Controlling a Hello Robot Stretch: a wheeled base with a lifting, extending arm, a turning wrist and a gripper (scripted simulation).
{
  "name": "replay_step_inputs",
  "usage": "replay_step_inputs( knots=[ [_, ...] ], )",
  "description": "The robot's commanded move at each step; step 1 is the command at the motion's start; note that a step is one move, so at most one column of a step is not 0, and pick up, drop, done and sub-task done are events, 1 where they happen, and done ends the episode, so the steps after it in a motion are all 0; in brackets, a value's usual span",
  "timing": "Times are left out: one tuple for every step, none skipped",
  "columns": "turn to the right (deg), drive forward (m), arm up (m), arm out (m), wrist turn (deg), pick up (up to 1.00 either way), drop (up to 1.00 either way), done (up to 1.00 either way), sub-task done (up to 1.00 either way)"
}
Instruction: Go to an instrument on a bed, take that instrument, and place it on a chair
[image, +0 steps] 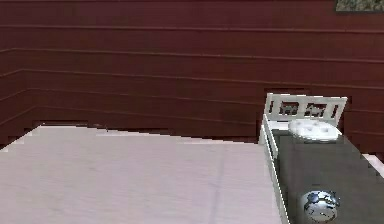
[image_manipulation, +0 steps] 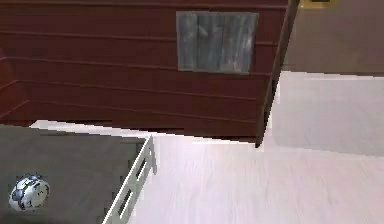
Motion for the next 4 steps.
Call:
replay_step_inputs(
  knots=[
    [-45.0,0.00,0.00,0.00,0.0,0.00,0.00,0.00,0.00],
    [45.0,0.00,0.00,0.00,0.0,0.00,0.00,0.00,0.00],
    [36.0,0.00,0.00,0.00,0.0,0.00,0.00,0.00,0.00],
    [0.0,0.35,0.00,0.00,0.0,0.00,0.00,0.00,0.00]
  ],
)
